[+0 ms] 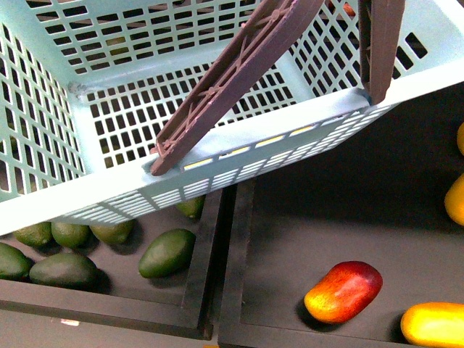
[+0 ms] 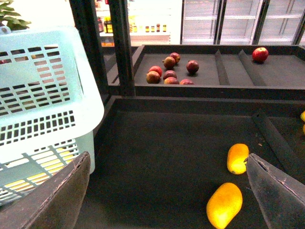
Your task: Pick lemon and mango into basket
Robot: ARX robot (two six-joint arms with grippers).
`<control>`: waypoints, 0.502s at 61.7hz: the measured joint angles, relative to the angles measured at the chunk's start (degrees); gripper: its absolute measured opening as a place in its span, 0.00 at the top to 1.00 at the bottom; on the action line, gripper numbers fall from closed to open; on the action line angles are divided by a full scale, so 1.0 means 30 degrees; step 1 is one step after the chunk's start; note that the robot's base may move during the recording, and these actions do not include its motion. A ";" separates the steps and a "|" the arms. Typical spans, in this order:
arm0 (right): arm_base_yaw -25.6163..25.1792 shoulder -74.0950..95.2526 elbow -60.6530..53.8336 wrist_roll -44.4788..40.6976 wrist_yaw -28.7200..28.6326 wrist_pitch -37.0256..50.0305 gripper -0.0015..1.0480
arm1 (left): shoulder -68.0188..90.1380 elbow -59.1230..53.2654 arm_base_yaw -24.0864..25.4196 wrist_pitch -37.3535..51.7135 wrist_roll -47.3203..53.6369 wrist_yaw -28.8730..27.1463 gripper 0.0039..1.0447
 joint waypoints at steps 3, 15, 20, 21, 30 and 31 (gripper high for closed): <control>0.0000 0.0000 0.0000 0.0000 0.0000 0.0000 0.08 | 0.0000 0.0000 0.0000 0.0000 0.0000 -0.0007 0.85; 0.0000 -0.0015 0.0000 0.0000 0.0044 -0.0007 0.08 | 0.0000 0.0000 -0.0087 0.0000 -0.0015 0.0000 0.85; 0.0000 -0.0015 0.0000 0.0000 0.0036 -0.0022 0.08 | 0.0000 0.0000 -0.0248 0.0000 0.0066 0.0240 0.85; 0.0000 -0.0015 0.0000 0.0000 0.0029 -0.0022 0.08 | 0.0000 0.0000 -0.0248 0.0000 0.0051 0.0342 0.85; 0.0000 -0.0029 0.0000 0.0000 0.0036 -0.0044 0.08 | 0.0000 0.0000 -0.0233 0.0007 -0.0321 0.0350 0.85; 0.0000 -0.0029 0.0000 0.0000 0.0022 -0.0044 0.08 | 0.0000 0.0000 -0.0233 0.0007 -0.0313 0.0321 0.85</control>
